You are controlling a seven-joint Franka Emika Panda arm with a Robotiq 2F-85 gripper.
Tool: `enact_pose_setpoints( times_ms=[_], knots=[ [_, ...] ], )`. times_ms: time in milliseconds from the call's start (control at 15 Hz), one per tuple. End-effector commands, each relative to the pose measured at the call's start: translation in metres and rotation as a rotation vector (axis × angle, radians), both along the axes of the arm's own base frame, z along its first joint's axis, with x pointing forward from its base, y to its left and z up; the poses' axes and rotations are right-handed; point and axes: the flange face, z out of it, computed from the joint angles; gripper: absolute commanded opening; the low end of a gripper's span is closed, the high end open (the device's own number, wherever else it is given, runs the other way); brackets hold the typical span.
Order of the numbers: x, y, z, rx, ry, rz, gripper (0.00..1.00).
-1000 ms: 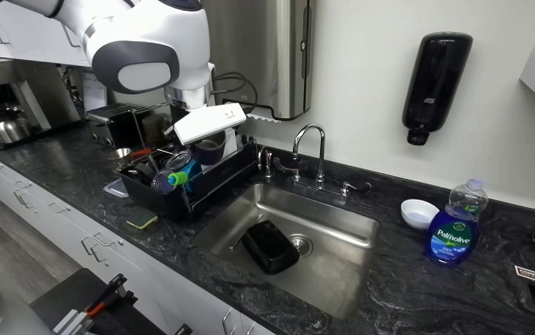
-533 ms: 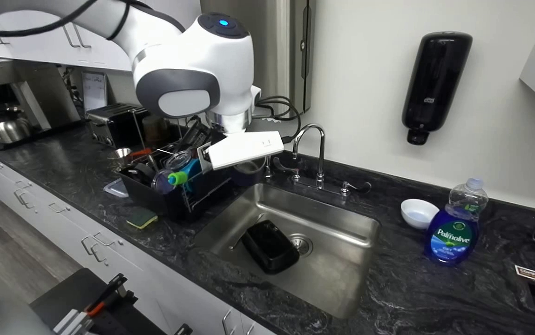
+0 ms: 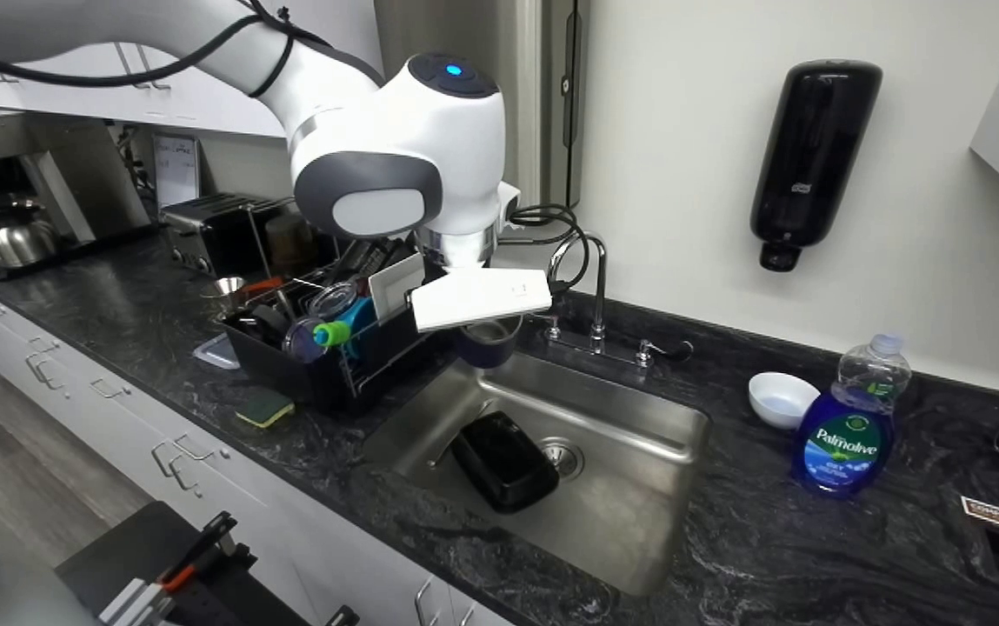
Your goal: Remove the blue mug from the rack and put it in the sink.
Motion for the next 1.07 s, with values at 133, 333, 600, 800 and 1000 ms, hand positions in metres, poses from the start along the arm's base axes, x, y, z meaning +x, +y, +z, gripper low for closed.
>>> enact_pose_setpoints(
  times_ms=[133,333,600,800,1000],
  knots=[
    [0.0,0.0,0.0,0.0,0.001,-0.001,0.07],
    [0.0,0.0,0.0,0.0,0.001,-0.001,0.07],
    [0.009,0.007,-0.007,-0.009,0.017,-0.032,0.02],
    [0.018,-0.007,-0.026,-0.018,0.02,-0.12,0.02],
    [0.024,-0.03,-0.054,-0.043,0.015,-0.233,0.02]
  ],
)
